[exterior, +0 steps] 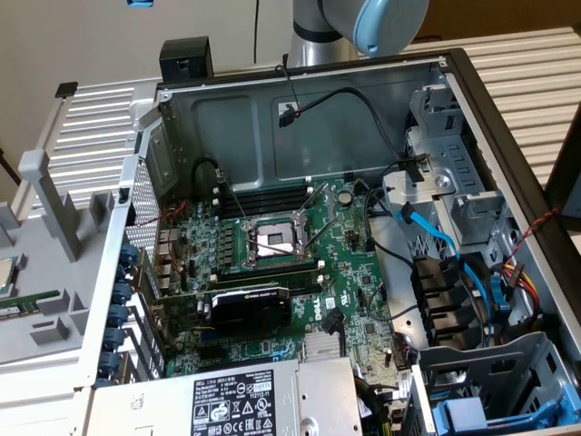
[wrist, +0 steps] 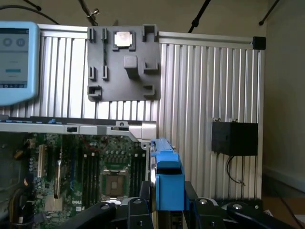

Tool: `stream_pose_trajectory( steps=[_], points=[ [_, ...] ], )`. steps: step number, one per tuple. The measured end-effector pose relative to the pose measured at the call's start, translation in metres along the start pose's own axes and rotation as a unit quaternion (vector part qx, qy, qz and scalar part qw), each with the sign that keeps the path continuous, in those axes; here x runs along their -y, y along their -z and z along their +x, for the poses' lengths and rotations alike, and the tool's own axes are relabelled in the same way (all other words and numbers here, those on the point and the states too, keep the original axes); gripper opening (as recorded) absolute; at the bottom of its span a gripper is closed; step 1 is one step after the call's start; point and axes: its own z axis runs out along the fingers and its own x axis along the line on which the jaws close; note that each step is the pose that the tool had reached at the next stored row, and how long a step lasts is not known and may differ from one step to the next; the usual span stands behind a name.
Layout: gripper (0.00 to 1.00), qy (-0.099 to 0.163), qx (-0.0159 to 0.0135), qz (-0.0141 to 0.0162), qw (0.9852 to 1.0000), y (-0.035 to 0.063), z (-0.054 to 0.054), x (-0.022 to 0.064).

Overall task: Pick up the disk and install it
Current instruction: 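Pick up the disk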

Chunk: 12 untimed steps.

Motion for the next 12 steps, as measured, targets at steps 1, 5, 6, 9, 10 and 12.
stream_pose_trajectory(
  steps=[1,5,6,9,10,12],
  points=[
    [0.37,0.0,-0.0005,0.0005,1.0,0.0001,0.0005,0.0006],
    [0.37,0.0,-0.0024,0.0017,1.0,0.0008,0.0031,0.0037],
    [0.37,0.0,-0.0028,0.0019,1.0,0.0009,0.0037,0.0044],
    [0.37,0.0,-0.0041,0.0025,1.0,0.0015,0.0059,0.0065],
    [0.37,0.0,-0.0045,0.0028,1.0,0.0016,0.0067,0.007],
    [0.37,0.0,-0.005,0.0034,1.0,0.0018,0.0085,0.0078]
  ],
)
